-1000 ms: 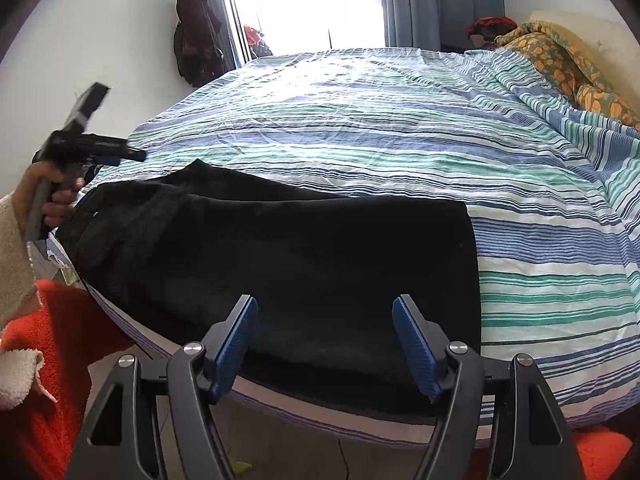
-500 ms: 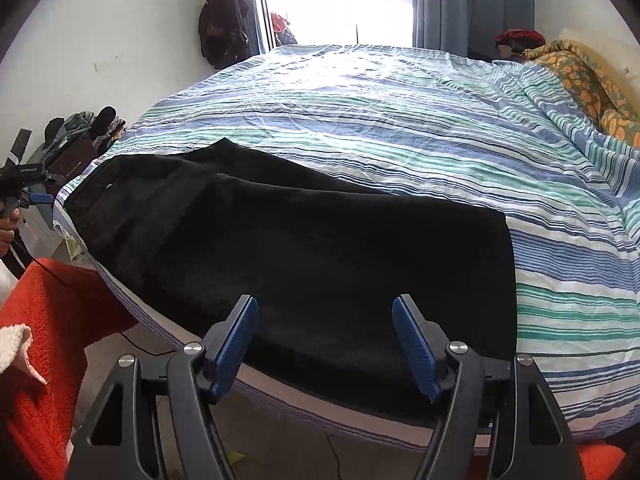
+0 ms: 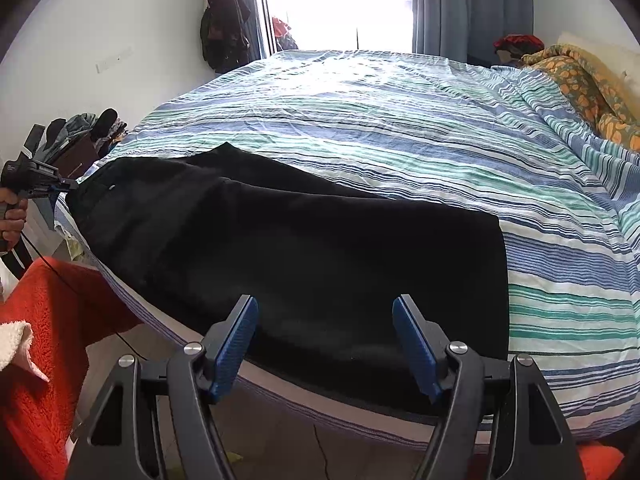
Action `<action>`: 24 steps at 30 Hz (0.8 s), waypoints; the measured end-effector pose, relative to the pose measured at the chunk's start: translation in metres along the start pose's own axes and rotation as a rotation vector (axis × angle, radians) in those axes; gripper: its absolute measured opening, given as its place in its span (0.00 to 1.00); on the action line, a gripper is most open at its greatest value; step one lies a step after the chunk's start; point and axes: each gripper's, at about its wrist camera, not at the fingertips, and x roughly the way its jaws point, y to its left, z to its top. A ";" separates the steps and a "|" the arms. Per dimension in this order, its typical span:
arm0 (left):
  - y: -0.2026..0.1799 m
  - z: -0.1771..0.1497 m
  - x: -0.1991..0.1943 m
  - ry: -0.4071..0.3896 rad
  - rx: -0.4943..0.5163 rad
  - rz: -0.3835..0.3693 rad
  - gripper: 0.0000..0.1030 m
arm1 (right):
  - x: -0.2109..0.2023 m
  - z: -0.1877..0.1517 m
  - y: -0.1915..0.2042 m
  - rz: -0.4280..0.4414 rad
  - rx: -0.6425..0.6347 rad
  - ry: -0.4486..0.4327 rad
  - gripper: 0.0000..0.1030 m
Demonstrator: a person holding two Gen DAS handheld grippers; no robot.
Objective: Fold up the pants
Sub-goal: 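Lift the held trouser section with the left gripper and fold it over the stack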
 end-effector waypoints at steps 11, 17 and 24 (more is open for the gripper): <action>0.035 -0.043 -0.008 0.017 -0.156 -0.048 0.53 | 0.004 -0.002 -0.003 -0.002 0.017 0.019 0.68; 0.028 -0.040 0.011 0.026 -0.166 -0.109 0.31 | 0.005 0.000 0.006 0.005 -0.022 0.018 0.68; 0.023 -0.028 -0.013 -0.071 -0.159 -0.209 0.12 | 0.004 -0.003 0.005 0.002 -0.040 0.019 0.68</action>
